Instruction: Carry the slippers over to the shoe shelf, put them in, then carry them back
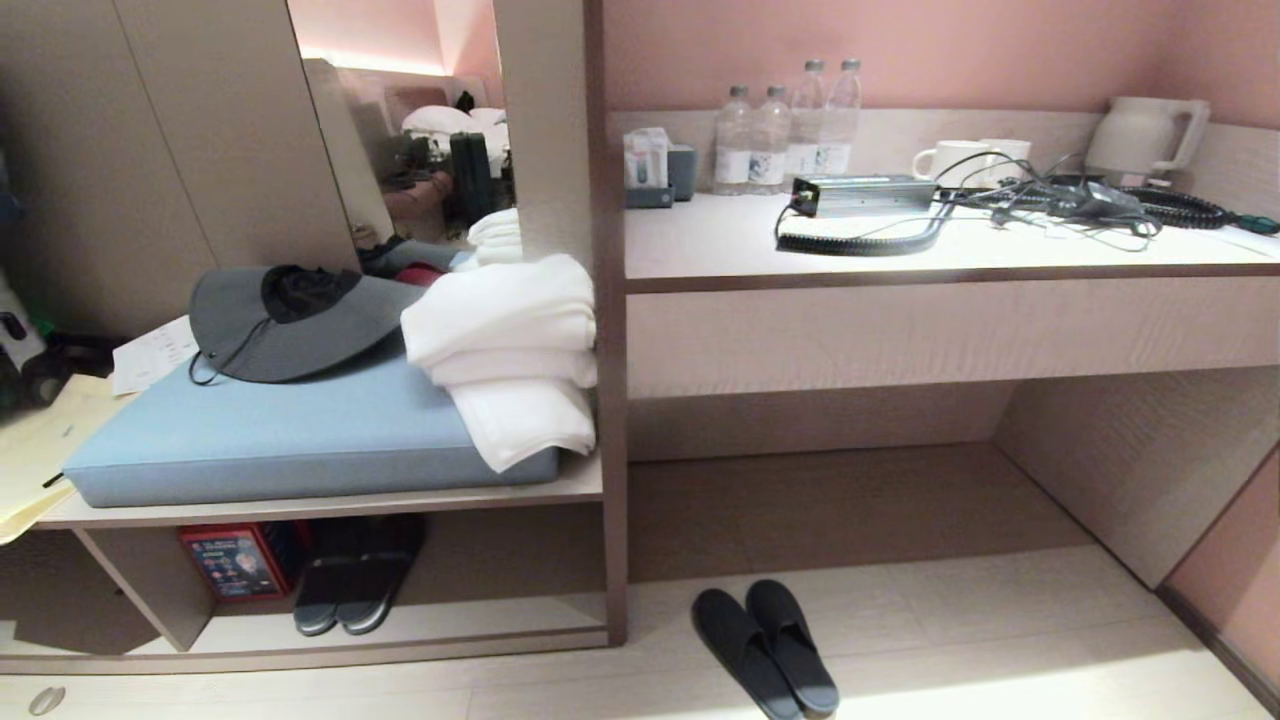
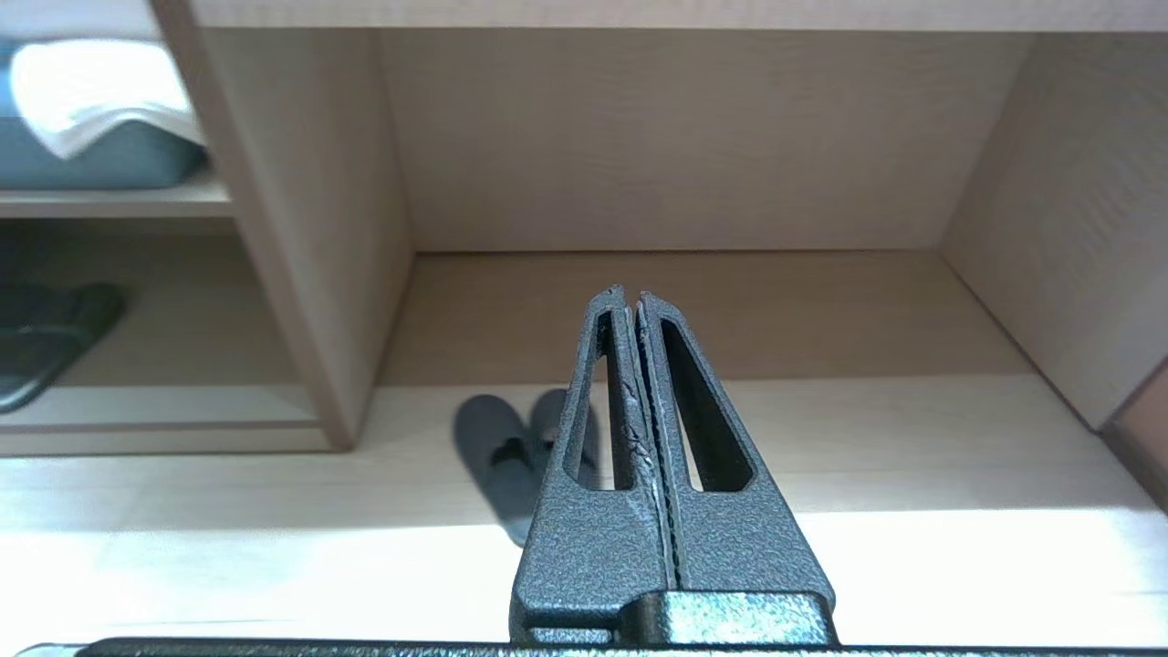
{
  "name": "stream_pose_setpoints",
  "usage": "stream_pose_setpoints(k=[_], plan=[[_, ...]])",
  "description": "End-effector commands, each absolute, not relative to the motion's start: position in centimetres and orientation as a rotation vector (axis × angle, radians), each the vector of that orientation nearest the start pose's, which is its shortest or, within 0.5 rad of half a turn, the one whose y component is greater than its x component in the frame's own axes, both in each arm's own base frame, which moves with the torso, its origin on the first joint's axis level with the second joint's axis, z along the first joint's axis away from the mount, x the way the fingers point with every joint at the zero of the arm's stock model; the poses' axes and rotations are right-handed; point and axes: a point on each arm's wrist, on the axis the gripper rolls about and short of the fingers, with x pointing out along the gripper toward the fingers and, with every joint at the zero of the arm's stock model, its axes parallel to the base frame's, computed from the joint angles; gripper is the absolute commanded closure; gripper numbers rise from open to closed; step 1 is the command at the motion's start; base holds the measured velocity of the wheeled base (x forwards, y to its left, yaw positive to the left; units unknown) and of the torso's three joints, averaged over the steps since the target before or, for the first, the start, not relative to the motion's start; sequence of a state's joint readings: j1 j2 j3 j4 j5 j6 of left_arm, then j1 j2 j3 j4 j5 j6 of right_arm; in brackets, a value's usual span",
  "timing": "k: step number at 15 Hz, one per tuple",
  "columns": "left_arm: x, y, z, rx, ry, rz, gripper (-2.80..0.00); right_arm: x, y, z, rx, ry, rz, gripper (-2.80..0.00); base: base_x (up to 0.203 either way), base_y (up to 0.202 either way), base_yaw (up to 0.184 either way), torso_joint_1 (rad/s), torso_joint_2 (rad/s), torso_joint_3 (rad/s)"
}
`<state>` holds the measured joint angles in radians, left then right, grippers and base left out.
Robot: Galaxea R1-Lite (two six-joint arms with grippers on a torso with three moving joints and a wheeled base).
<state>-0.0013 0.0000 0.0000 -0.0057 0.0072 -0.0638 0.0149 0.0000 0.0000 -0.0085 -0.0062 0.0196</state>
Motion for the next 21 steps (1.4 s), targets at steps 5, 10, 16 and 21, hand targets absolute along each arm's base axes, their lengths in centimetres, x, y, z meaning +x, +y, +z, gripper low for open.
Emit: stream_pose_setpoints(k=[5, 10, 16, 21], plan=[[-2.28, 0.02, 7.61, -0.064, -0.006, 0.006, 0.00, -2.27, -0.05, 7.63, 0.021, -0.006, 0.009, 0.00, 0.000, 0.195, -0.004, 0.002, 0.00, 0.003], [-2.28, 0.02, 7.61, -0.064, -0.006, 0.006, 0.00, -2.26, -0.05, 7.63, 0.022, -0.005, 0.008, 0.00, 0.000, 0.195, -0.002, 0.003, 0.00, 0.002], [-2.28, 0.02, 7.61, -0.064, -0.007, 0.006, 0.00, -2.27, -0.06, 7.67, 0.003, -0.005, 0.005, 0.00, 0.000, 0.194, -0.001, 0.002, 0.00, 0.003], [-2.28, 0.02, 7.61, -0.064, -0.007, 0.006, 0.00, -2.27, -0.05, 7.61, 0.011, -0.005, 0.008, 0.00, -0.003, 0.197, 0.117, 0.002, 0.00, 0.002]])
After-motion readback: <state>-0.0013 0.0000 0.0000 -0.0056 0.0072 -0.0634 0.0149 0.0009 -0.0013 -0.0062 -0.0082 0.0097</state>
